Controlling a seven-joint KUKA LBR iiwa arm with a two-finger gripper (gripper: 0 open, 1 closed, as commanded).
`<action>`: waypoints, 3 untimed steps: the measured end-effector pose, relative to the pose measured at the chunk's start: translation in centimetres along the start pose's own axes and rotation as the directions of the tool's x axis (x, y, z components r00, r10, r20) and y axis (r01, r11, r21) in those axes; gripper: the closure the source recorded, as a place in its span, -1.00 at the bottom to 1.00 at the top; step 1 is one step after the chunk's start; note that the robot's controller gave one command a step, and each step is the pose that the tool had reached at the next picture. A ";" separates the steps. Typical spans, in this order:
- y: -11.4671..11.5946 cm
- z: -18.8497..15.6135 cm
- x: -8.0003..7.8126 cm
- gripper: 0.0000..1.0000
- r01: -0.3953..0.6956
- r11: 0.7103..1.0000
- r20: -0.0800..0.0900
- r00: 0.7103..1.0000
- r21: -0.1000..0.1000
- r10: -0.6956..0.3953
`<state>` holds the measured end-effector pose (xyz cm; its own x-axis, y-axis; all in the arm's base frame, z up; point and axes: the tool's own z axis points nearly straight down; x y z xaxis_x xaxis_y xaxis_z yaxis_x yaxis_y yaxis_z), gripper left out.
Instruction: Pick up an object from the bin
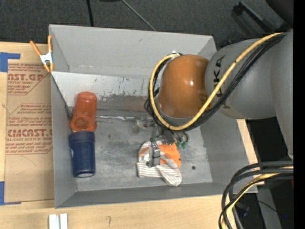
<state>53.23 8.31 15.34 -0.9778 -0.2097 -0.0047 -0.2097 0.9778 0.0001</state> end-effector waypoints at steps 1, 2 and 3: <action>-1.6 2.0 1.6 -1.00 0.038 0.999 -0.008 0.999 -0.001 -0.038; -2.9 5.2 1.3 -1.00 -0.071 0.997 0.000 0.997 -0.001 0.071; -4.3 8.3 1.3 1.00 -0.017 1.000 -0.003 1.000 -0.001 0.017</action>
Offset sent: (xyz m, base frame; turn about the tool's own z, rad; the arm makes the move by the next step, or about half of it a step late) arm -0.0041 -0.0378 -0.0679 0.0961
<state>52.88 3.88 7.05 -0.9813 -0.1926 -0.0014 -0.1926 0.9813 0.0010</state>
